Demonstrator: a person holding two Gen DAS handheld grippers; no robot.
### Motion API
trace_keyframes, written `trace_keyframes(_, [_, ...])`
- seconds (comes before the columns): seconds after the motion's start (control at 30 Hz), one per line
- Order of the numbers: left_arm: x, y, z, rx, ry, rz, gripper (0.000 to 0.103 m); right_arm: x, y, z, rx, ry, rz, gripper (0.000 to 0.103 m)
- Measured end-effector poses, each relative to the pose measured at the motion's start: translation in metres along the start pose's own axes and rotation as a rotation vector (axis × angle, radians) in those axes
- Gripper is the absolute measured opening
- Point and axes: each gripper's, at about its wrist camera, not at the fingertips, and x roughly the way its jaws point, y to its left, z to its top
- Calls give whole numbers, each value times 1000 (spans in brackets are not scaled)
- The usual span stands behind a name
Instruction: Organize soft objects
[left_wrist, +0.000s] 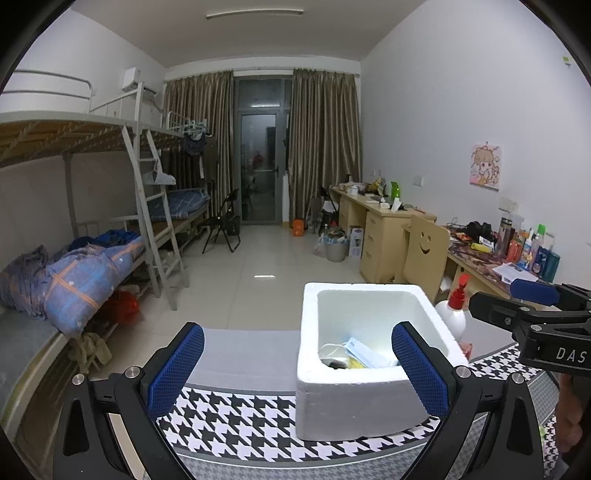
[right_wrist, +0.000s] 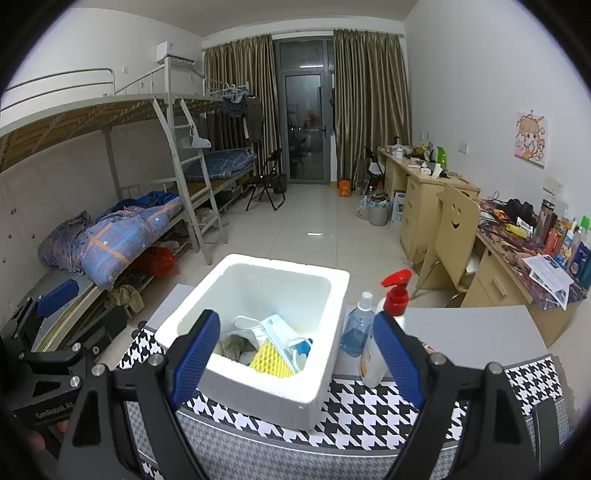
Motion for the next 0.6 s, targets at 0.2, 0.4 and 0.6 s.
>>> trace_keyframes(0.2, [-19, -5, 1, 7, -23, -13, 102, -21, -2, -6, -5, -27, -1, 88])
trace_keyframes(0.4, [-37, -15, -2, 17, -41, -29, 102, -42, -4, -12, -3, -54, -4, 88])
trace_keyframes(0.6, [-53, -21, -4, 17, -63, -48, 102, -57, -7, -19, -7, -72, -9, 88])
